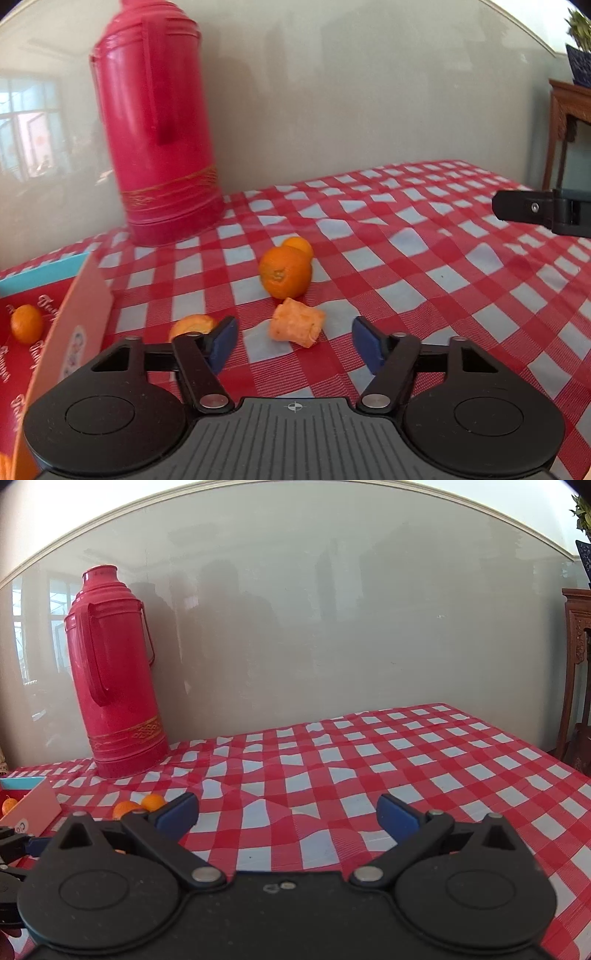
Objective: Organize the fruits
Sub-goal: 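Move the left gripper to the carrot chunk and grasp it, then carry the carrot chunk into the box and open the left gripper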
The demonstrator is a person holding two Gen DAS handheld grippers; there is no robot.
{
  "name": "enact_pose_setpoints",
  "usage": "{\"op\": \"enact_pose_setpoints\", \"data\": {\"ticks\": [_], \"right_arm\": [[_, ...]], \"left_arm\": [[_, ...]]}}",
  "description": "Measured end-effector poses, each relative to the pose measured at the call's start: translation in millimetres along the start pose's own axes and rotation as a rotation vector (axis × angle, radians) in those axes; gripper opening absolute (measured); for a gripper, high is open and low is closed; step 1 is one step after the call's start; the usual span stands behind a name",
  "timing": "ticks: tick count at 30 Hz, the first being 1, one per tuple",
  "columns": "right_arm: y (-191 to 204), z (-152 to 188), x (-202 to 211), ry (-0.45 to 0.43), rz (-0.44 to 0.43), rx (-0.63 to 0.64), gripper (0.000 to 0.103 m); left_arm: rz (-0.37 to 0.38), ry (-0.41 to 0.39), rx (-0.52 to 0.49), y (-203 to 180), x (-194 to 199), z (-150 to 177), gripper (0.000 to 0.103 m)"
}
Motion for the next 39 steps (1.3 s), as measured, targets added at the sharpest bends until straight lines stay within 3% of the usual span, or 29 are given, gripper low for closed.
{"op": "enact_pose_setpoints", "data": {"ticks": [7, 8, 9, 10, 30, 39], "right_arm": [[1.0, 2.6, -5.1, 0.018, 0.013, 0.019, 0.097], [1.2, 2.8, -5.3, 0.019, 0.015, 0.024, 0.097], [1.4, 3.0, -5.5, 0.020, 0.017, 0.028, 0.097], [1.3, 3.1, -5.6, 0.020, 0.019, 0.029, 0.097], [30.6, 8.2, -6.8, 0.034, -0.017, 0.045, 0.097], [31.7, 11.1, -10.2, 0.052, -0.020, 0.014, 0.097]], "left_arm": [[-0.018, 0.020, -0.043, -6.8, -16.8, -5.1, 0.060], [-0.018, 0.028, -0.049, -7.7, -19.2, -4.8, 0.057], [-0.017, 0.042, -0.051, -8.1, -21.6, -3.7, 0.038], [-0.007, 0.049, -0.043, -7.6, -21.9, -3.2, 0.032], [-0.043, -0.008, -0.010, 15.0, 34.1, 8.1, 0.031], [-0.110, -0.067, 0.023, 53.1, 66.7, -3.1, 0.031]]}}
Point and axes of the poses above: each gripper's, at about its wrist camera, not at the fingertips, and x roughly against the way its jaws point, y to its left, z to its underside, the point moved 8 cm from there along -x, roughly the way its jaws point, and after that the axes turned 9 degrees about -z, right-handed, at the moved point
